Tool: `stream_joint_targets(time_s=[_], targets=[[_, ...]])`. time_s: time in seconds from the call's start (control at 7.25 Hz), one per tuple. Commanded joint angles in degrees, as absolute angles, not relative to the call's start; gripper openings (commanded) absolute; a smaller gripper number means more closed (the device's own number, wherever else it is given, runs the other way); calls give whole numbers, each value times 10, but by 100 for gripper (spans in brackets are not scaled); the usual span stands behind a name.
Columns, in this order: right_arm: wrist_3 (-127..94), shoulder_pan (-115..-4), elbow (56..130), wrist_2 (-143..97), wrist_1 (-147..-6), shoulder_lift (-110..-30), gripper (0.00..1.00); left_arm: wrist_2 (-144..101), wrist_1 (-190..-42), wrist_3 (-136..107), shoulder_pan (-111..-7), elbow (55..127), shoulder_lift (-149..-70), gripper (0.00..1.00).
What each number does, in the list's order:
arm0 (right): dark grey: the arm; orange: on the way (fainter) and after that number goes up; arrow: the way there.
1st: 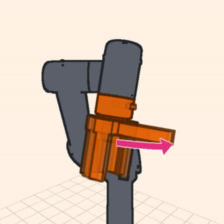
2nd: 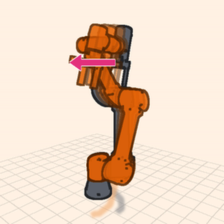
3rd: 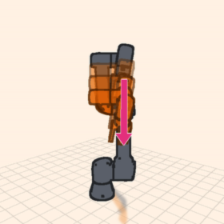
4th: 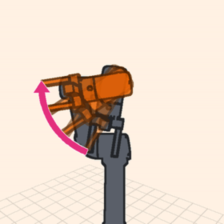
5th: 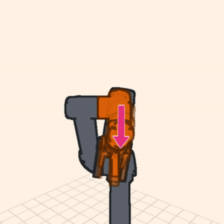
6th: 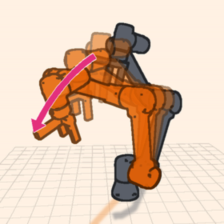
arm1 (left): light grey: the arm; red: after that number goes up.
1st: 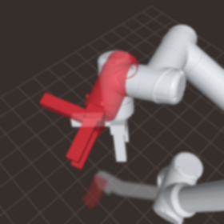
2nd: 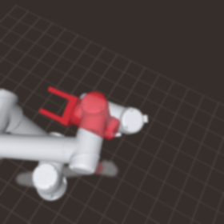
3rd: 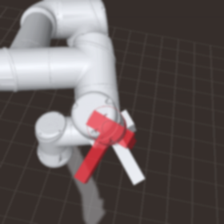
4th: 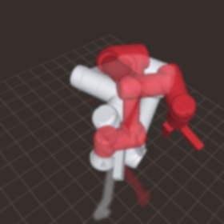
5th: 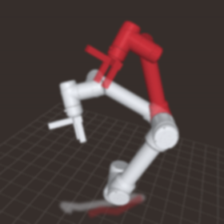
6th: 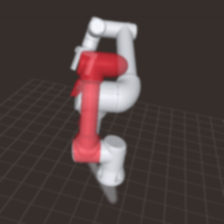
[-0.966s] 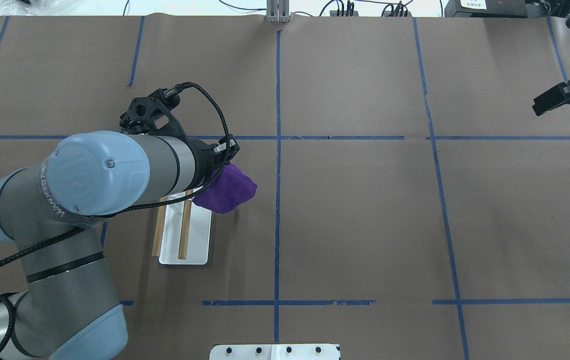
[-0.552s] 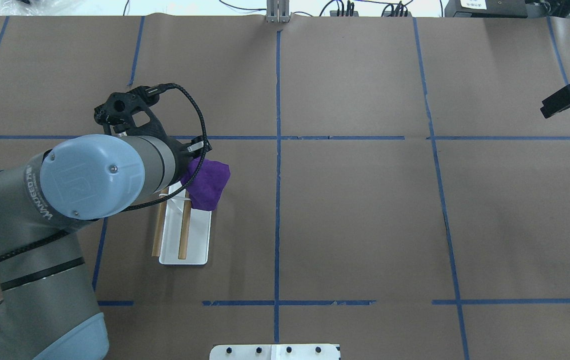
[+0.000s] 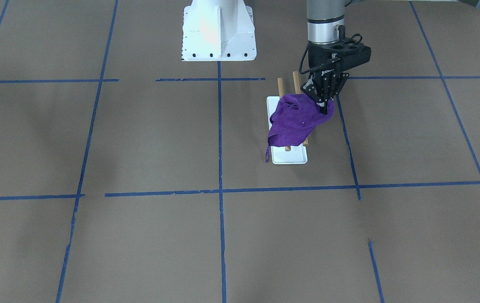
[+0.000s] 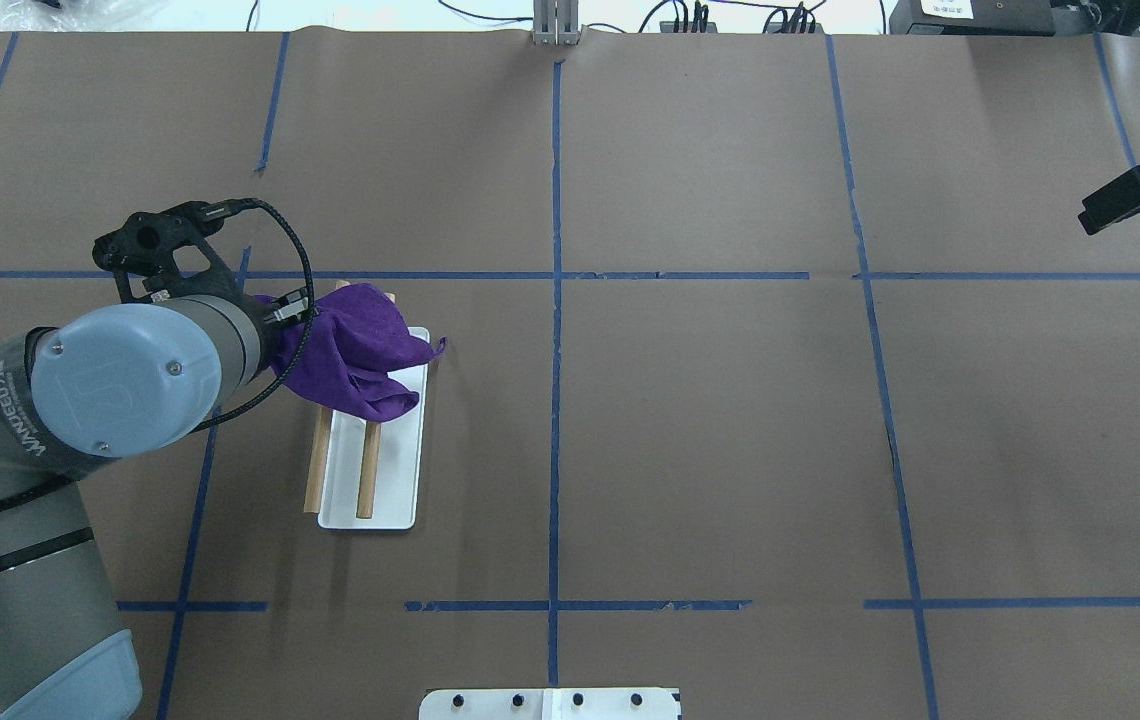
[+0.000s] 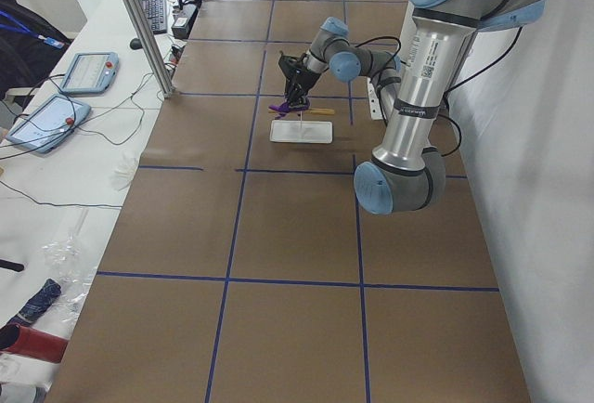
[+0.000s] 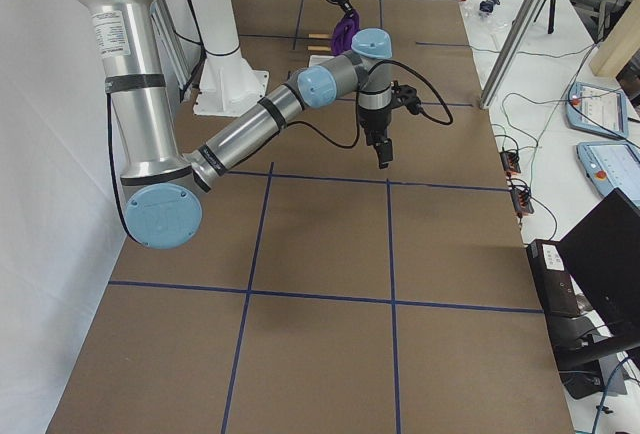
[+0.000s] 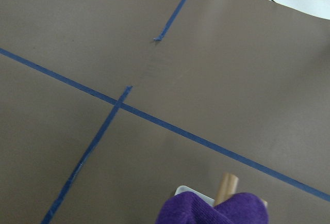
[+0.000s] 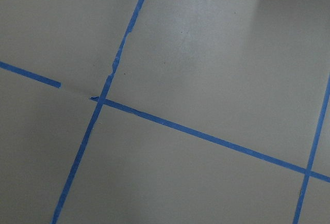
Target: Hang towel on rack
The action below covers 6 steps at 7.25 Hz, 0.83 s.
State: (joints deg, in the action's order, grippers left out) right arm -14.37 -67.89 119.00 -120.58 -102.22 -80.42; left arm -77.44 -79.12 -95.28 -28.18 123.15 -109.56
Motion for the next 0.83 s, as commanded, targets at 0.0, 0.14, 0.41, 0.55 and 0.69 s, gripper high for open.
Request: stream_joint_targets(time_s=[0.0, 0.14, 0.41, 0.55, 0.69], targets=[[-147, -679, 1190, -1206, -1022, -803, 100, -772, -791, -942, -282, 1230, -1081, 0], [-148, -679, 1190, -1206, -1022, -803, 100, -772, -791, -936, -280, 1227, -1082, 0], [-149, -679, 1190, -1206, -1022, -803, 100, -773, -791, -921, -280, 1224, -1085, 23], [-149, -679, 1190, -1206, -1022, -803, 100, -773, -791, -921, -278, 1220, -1087, 98], [-149, -679, 1190, -1206, -1022, -803, 100, -773, -791, -921, -279, 1221, -1090, 100]])
